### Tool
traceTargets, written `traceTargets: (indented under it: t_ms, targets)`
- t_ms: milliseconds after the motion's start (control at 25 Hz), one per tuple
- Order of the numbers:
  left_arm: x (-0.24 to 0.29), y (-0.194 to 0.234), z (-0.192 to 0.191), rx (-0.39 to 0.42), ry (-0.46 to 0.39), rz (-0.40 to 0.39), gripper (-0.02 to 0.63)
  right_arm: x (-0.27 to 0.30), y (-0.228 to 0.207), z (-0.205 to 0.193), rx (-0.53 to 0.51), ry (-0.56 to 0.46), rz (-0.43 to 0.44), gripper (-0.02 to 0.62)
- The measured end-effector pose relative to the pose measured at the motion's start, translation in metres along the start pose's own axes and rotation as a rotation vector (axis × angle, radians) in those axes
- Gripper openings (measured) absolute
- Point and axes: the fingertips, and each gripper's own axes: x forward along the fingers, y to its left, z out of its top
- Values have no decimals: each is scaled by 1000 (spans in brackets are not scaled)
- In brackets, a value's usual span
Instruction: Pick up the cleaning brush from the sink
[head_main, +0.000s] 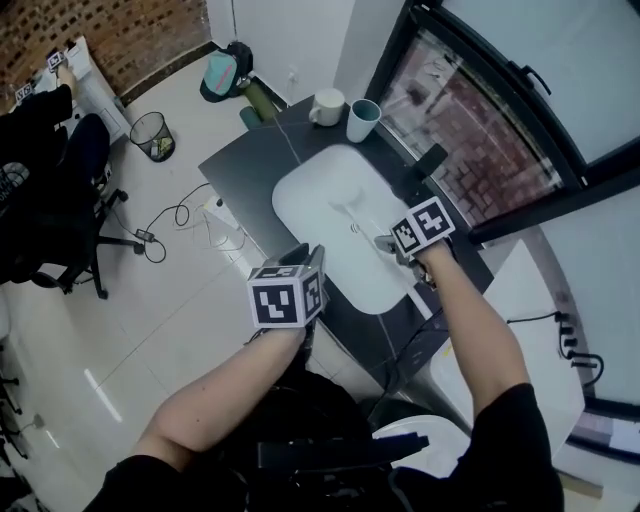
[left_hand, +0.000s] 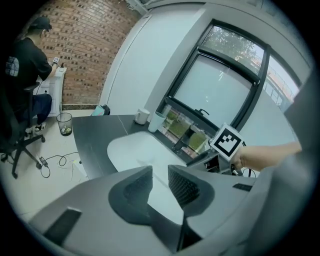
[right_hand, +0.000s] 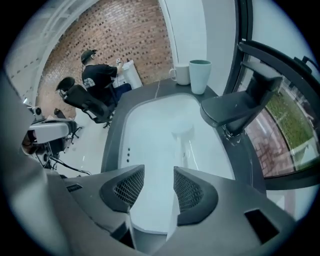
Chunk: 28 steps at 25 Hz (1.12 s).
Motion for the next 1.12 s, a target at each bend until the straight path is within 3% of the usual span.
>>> traceTargets:
  t_ms: [120, 160, 320, 600, 640, 800, 840, 880, 1120]
  targets:
    - [27, 7, -4, -17, 38, 18, 106, 31, -23, 2, 21, 45, 17, 193]
    - [35, 12, -6, -20, 48, 25, 106, 43, -28, 1, 30, 62, 25, 258]
    - [59, 36, -10, -47, 72, 50, 106, 92, -47, -2, 31, 138, 12, 261]
    - [95, 51, -16, -27, 122, 34, 106, 152, -85, 0, 47, 207, -31, 257]
    - [98, 52, -16, -28, 123, 31, 106, 157, -90, 1, 40, 210, -41, 213]
    - [107, 60, -13, -5, 116, 25, 106, 177, -90, -2, 45, 255, -13, 209]
    - [108, 63, -12, 0, 115, 26, 106, 182, -89, -2, 47, 261, -10, 178]
    - [108, 65, -13, 0, 114, 27, 106, 185, -88, -4, 49, 265, -14, 93]
    - [105, 64, -15, -61, 102, -14, 106, 188, -85, -1, 93, 256, -16, 61]
